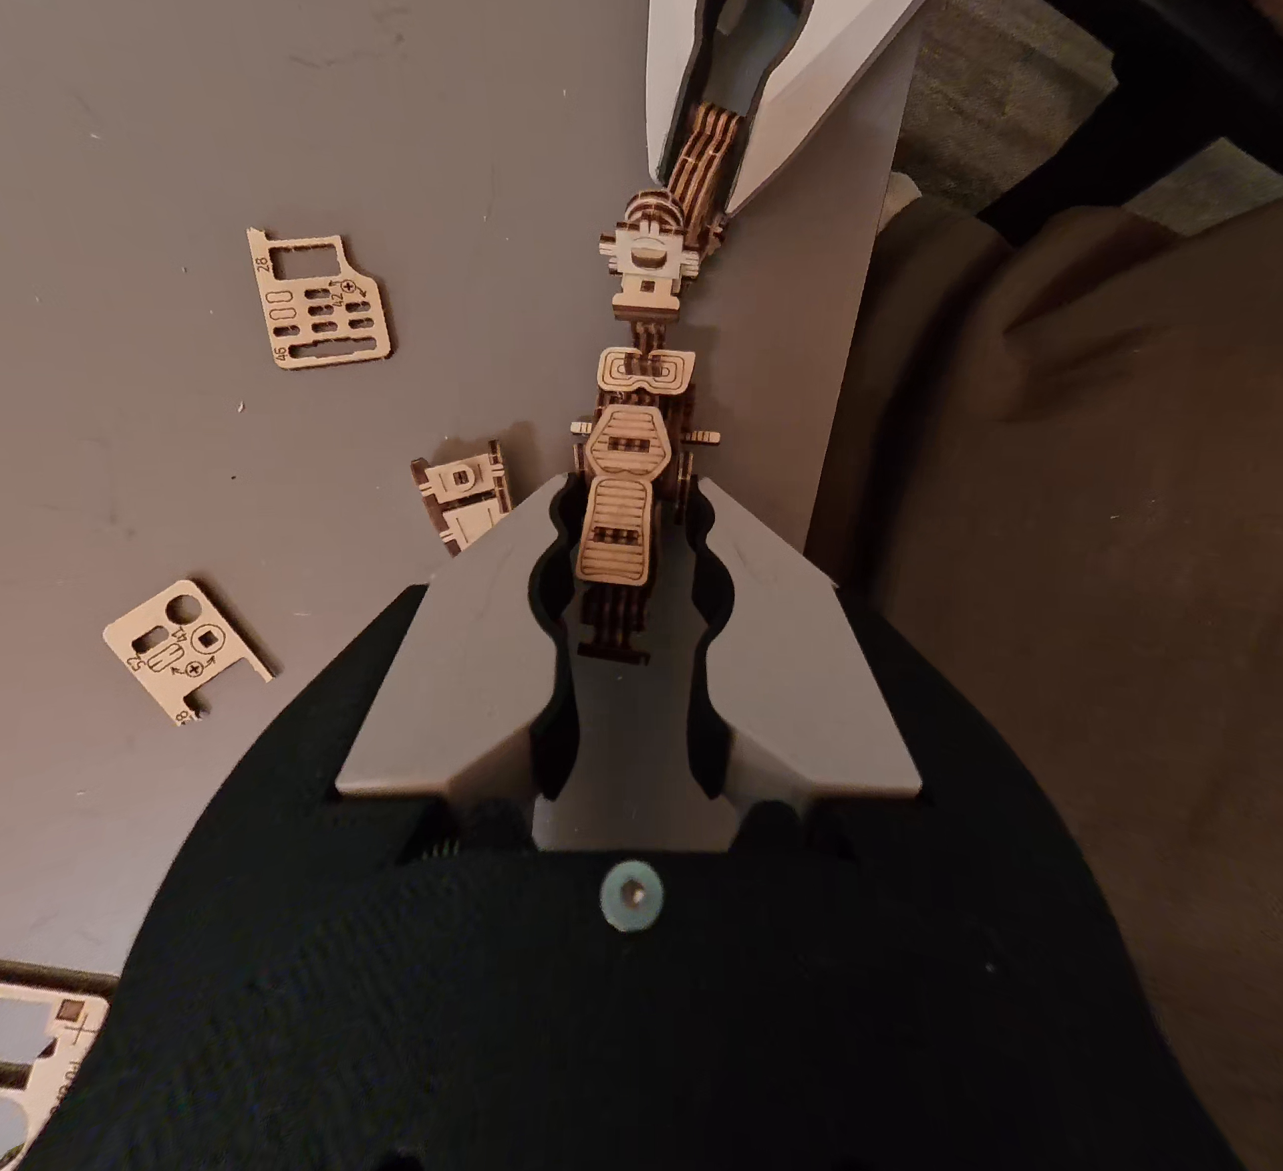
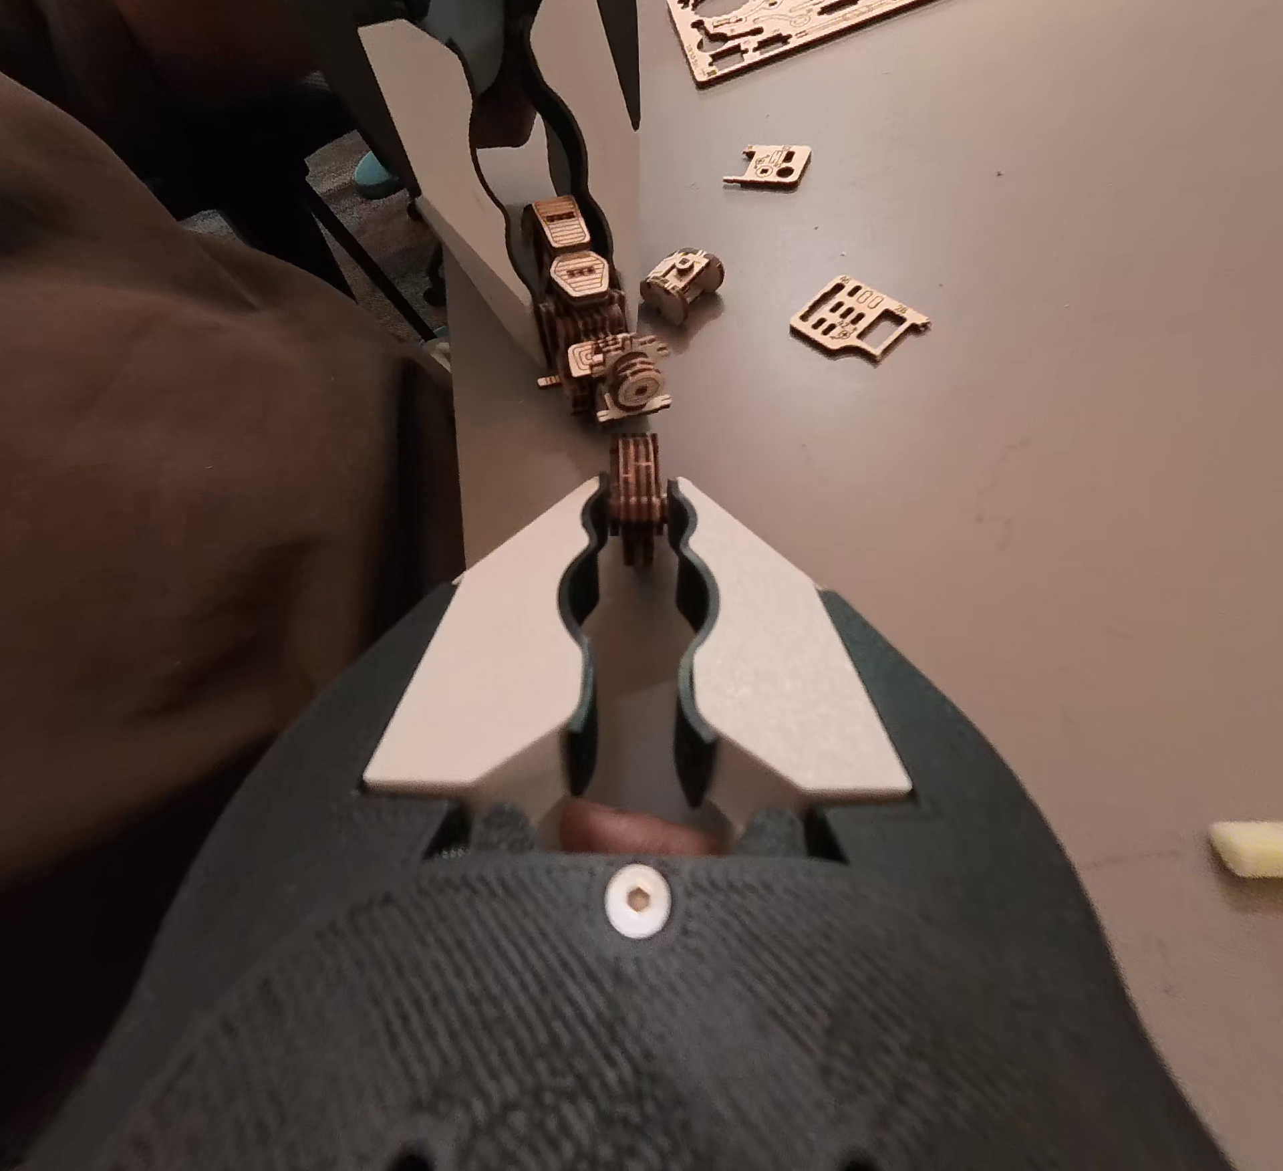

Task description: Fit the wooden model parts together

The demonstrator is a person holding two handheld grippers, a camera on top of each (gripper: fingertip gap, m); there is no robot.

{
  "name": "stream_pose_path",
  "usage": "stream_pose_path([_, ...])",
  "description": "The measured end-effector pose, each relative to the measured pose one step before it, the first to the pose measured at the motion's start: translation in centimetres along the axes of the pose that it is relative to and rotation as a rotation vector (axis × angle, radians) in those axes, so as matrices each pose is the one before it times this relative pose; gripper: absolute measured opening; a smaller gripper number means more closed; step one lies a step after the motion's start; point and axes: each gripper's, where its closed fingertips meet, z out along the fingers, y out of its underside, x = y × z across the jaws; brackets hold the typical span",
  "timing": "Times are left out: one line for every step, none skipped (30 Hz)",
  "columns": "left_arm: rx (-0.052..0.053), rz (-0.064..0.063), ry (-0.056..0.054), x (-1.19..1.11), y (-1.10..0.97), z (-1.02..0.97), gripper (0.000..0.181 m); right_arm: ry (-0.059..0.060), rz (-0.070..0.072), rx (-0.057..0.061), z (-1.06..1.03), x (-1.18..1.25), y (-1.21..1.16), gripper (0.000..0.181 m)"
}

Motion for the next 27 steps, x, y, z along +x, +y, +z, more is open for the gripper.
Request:
stream_pose_path([-0.0002, 0.0005, 0.0002, 0.000, 0.003, -0.002, 0.027, -0.0004, 0.0001, -0.0004, -0.011, -0.004, 0.010, 0.014])
stream_pose_path([0.0001, 0.0001, 0.0007, -0.010, -0.008, 0.000, 0.027, -0.0005, 0.0005, -0.0004, -0.006, 0.004, 0.015, 0.014])
stream_pose_path([0.0011, 0.0000, 0.0011, 0.001, -0.004, -0.005, 0.027, -0.0005, 0.0004, -0.0004, -0.020, -0.006, 0.015, 0.015])
stream_pose_path([0.0010, -0.0003, 0.0011, -0.009, 0.000, 0.001, 0.027, -0.0003, -0.0001, -0.0004, -0.011, -0.001, 0.010, 0.015])
stream_pose_path([0.0006, -0.0007, 0.0000, -0.016, -0.009, -0.002, 0.027, -0.0001, -0.0003, -0.0004, -0.012, -0.007, 0.014, 0.015])
stream_pose_path([0.0003, 0.0001, 0.0002, -0.010, -0.001, -0.004, 0.027, -0.0001, -0.0004, -0.0004, -0.011, 0.003, 0.010, 0.014])
stream_pose_path([-0.0002, 0.0006, -0.0004, 0.002, -0.001, 0.005, 0.027, -0.0003, -0.0002, -0.0005, -0.013, -0.010, 0.015, 0.015])
stream_pose_path([-0.0002, 0.0013, -0.0008, 0.001, 0.002, 0.006, 0.027, -0.0002, -0.0004, -0.0006, -0.007, 0.004, 0.021, 0.015])
stream_pose_path([-0.0001, 0.0013, -0.0010, -0.001, 0.002, -0.008, 0.027, -0.0002, -0.0005, -0.0006, -0.022, -0.005, 0.021, 0.015])
stream_pose_path([0.0002, 0.0004, -0.0005, 0.002, -0.006, 0.008, 0.027, -0.0004, 0.0000, -0.0006, -0.013, -0.004, 0.013, 0.015])
stream_pose_path([0.0002, -0.0001, -0.0001, -0.001, -0.003, 0.001, 0.027, -0.0006, 0.0001, -0.0005, -0.021, -0.004, 0.017, 0.015])
stream_pose_path([0.0004, 0.0000, -0.0001, -0.003, 0.001, -0.003, 0.027, -0.0002, -0.0001, -0.0004, -0.021, -0.007, 0.019, 0.015])
stream_pose_path([0.0003, -0.0001, 0.0001, -0.008, -0.008, 0.002, 0.027, 0.0002, -0.0006, -0.0005, -0.013, 0.000, 0.015, 0.015])
stream_pose_path([0.0001, -0.0001, 0.0001, 0.000, 0.006, -0.006, 0.027, 0.0000, -0.0007, -0.0010, -0.025, -0.001, 0.027, 0.015])
stream_pose_path([0.0001, 0.0001, -0.0001, -0.002, -0.002, 0.001, 0.027, 0.0001, -0.0006, -0.0018, -0.022, -0.011, 0.036, 0.015])
stream_pose_path([0.0000, 0.0000, -0.0002, -0.003, 0.000, 0.000, 0.027, 0.0006, -0.0006, -0.0026, -0.037, -0.003, 0.053, 0.015])
stream_pose_path([-0.0001, 0.0000, -0.0002, -0.003, 0.002, -0.001, 0.027, 0.0008, -0.0001, -0.0022, -0.036, 0.012, 0.057, 0.015])
stream_pose_path([0.0001, 0.0000, 0.0000, -0.002, 0.005, 0.008, 0.027, 0.0007, 0.0005, -0.0011, -0.051, 0.007, 0.044, 0.015])
stream_pose_path([0.0001, -0.0003, 0.0004, 0.008, -0.001, 0.000, 0.027, 0.0001, 0.0010, -0.0013, -0.048, 0.009, 0.026, 0.015])
stream_pose_path([0.0002, -0.0003, 0.0005, -0.003, 0.001, -0.005, 0.027, 0.0000, 0.0010, -0.0015, -0.053, 0.012, 0.043, 0.015])
stream_pose_path([0.0004, -0.0004, 0.0006, -0.004, 0.004, 0.004, 0.027, 0.0002, 0.0009, -0.0014, -0.052, 0.007, 0.044, 0.015])
stream_pose_path([0.0003, -0.0005, 0.0006, 0.003, -0.008, 0.002, 0.027, 0.0003, 0.0007, -0.0008, -0.044, 0.015, 0.019, 0.015])
stream_pose_path([0.0003, -0.0005, 0.0005, -0.003, 0.006, 0.003, 0.027, 0.0001, -0.0001, -0.0002, -0.027, -0.001, 0.020, 0.015])
stream_pose_path([0.0003, -0.0001, 0.0004, -0.003, -0.007, 0.002, 0.027, 0.0002, -0.0007, 0.0000, 0.000, -0.002, 0.003, 0.015])
stream_pose_path([0.0005, -0.0004, 0.0004, -0.007, 0.003, 0.004, 0.027, 0.0005, -0.0012, 0.0000, -0.001, -0.003, 0.007, 0.015])
stream_pose_path([0.0001, -0.0006, 0.0004, 0.010, -0.002, 0.001, 0.027, 0.0008, -0.0015, -0.0006, 0.006, -0.004, -0.003, 0.014])
stream_pose_path([0.0006, -0.0001, 0.0002, -0.008, -0.005, 0.011, 0.027, 0.0010, -0.0016, -0.0006, 0.006, -0.010, 0.000, 0.014])
